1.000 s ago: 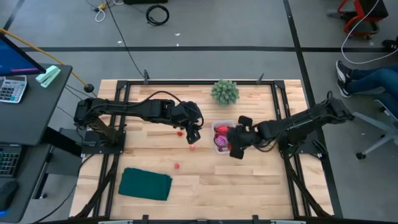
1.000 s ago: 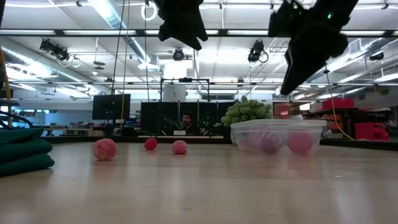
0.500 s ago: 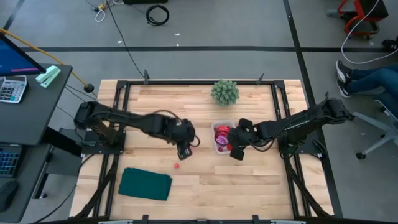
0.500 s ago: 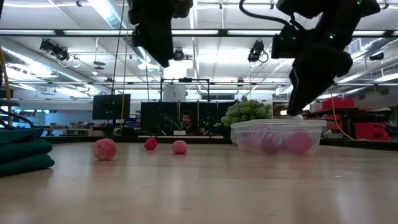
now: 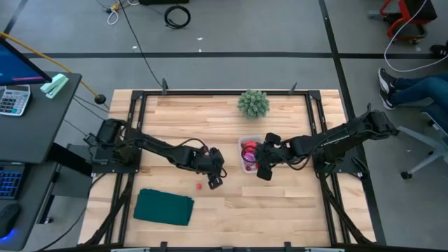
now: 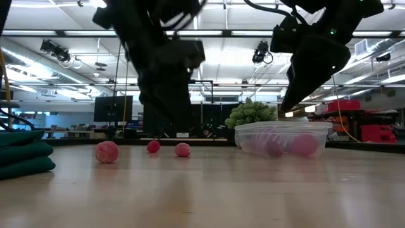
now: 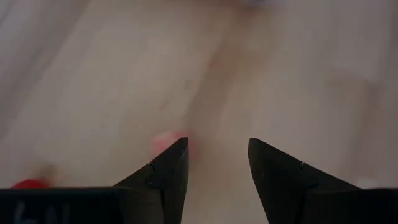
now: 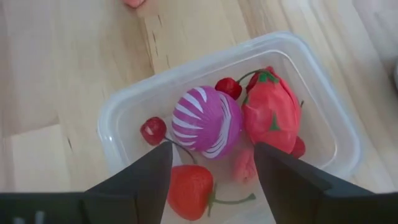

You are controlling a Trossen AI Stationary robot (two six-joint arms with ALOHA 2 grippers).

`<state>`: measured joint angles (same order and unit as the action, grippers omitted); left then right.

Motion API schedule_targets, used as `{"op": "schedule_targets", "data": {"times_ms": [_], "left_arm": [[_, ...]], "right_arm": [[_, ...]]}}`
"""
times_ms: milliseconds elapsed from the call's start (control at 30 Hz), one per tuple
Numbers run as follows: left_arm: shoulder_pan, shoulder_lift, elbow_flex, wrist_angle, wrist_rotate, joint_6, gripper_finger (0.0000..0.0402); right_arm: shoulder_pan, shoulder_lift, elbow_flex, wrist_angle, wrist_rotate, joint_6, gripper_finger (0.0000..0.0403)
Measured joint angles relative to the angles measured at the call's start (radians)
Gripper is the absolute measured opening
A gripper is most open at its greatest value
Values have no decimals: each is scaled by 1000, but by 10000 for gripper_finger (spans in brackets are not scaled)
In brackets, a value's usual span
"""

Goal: Pick and placing Produce into tupperware
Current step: Put the pink peach into the transparent bin

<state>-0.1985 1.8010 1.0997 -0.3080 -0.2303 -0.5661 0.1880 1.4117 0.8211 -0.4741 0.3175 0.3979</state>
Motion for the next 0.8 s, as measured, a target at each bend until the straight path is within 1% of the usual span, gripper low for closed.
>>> {"op": "schedule_targets", "data": {"times_ms": [67,200,467,800], "left_arm": [[11,12,-13,-5,-19,-1,172],[28,32,-13,14,-25,-3,172],[27,107,-12,16,-31,-32,172],[27,118,-10,27,-42,-51,171]], "right_arm": [[0,0,0,5,0,-13,236],[0,0,0,20,1,-43,236],[0,0,0,27,0,-59,236],[-1,0,0,27,-1,-59,236]]}}
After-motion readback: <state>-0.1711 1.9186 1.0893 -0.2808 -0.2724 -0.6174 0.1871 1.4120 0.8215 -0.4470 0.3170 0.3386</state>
